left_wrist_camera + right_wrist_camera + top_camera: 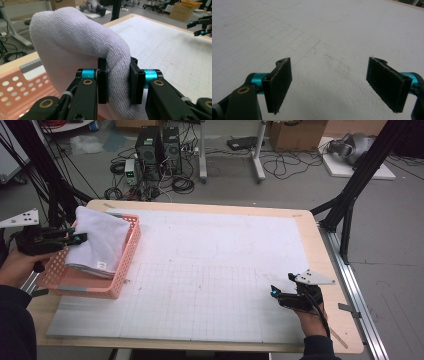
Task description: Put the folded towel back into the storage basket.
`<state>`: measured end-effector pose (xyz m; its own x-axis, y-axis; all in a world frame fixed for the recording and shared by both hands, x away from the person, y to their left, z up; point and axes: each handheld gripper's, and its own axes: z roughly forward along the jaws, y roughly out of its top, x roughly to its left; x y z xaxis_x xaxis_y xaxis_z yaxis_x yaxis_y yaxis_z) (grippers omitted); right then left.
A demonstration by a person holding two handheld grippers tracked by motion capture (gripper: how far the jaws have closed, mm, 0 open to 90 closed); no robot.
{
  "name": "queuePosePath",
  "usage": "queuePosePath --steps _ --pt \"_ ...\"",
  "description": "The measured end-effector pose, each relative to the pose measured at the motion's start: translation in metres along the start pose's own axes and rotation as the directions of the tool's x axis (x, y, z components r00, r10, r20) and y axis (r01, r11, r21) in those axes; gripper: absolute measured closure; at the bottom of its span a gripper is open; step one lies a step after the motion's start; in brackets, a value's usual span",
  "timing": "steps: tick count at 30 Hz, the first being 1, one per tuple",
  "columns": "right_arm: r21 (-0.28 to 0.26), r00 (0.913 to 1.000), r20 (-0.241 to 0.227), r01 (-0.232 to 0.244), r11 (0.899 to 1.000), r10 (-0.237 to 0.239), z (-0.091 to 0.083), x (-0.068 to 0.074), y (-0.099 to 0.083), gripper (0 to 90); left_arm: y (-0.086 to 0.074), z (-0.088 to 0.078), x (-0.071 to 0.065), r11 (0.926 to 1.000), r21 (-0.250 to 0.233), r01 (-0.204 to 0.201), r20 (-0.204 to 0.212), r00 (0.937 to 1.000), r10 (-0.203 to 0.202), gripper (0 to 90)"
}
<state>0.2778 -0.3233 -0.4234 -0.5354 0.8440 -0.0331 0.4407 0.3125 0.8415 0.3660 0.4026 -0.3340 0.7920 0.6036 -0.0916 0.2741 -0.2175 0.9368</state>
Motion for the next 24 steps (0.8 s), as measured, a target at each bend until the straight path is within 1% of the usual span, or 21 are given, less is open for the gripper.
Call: queuePosePath --steps 5,8,11,13,16,18,19,20,21,22,23,24 --pt "0.001 1.0 0.001 0.0 1.0 0.0 0.0 0.0 0.0 19.7 -0.002 0.006 0.001 1.0 -0.003 0.006 0.019 0.9998 -0.006 73.3" --pt "0.004 1.0 -0.001 0.003 1.0 -0.003 0.001 0.001 0.0 19.7 -0.004 0.01 0.002 0.9999 0.006 0.011 0.015 0.9998 -0.011 73.2" --pt "0.004 1.0 -0.003 0.004 1.0 -0.003 0.001 0.001 0.0 19.7 -0.007 0.015 0.003 0.9993 0.03 0.023 0.009 0.9997 -0.024 72.7" --pt "0.004 1.0 -0.003 0.002 1.0 -0.002 0.001 0.001 0.0 19.7 -0.01 0.02 0.004 0.9986 0.038 0.036 0.003 0.9993 -0.037 72.4" --pt "0.005 1.0 -0.004 0.004 1.0 -0.004 0.001 0.001 0.0 19.7 -0.016 0.025 0.008 0.9956 0.053 0.078 -0.013 0.9969 -0.077 71.4" --pt "0.008 1.0 -0.004 0.005 1.0 -0.005 0.001 0.001 0.0 19.7 -0.02 0.027 0.011 0.9912 0.081 0.105 -0.05 0.9936 -0.101 70.4" --pt "0.008 1.0 -0.003 0.005 1.0 -0.005 0.001 0.001 0.0 19.7 -0.022 0.027 0.013 0.9874 0.098 0.124 -0.072 0.9905 -0.117 69.0" --pt "0.006 1.0 -0.001 0.006 1.0 -0.006 0.001 0.0 -0.001 19.7 -0.023 0.027 0.015 0.9822 0.12 0.145 -0.11 0.9852 -0.132 66.7" --pt "0.006 1.0 0.0 0.006 1.0 -0.006 0.0 0.0 -0.001 19.7 -0.024 0.027 0.016 0.9794 0.127 0.157 -0.135 0.9809 -0.139 61.6" --pt "0.007 1.0 -0.001 0.005 1.0 -0.005 0.0 0.0 -0.001 19.7 -0.024 0.026 0.017 0.9762 0.134 0.171 -0.18 0.9728 -0.145 56.2" --pt "0.006 1.0 -0.001 0.004 1.0 -0.004 0.0 0.0 -0.001 19.7 -0.023 0.024 0.017 0.9744 0.131 0.182 -0.241 0.9594 -0.147 48.2" --pt "0.007 1.0 -0.001 0.004 1.0 -0.004 0.0 0.0 -0.001 19.7 -0.022 0.021 0.018 0.9749 0.111 0.193 -0.294 0.9434 -0.153 41.7"
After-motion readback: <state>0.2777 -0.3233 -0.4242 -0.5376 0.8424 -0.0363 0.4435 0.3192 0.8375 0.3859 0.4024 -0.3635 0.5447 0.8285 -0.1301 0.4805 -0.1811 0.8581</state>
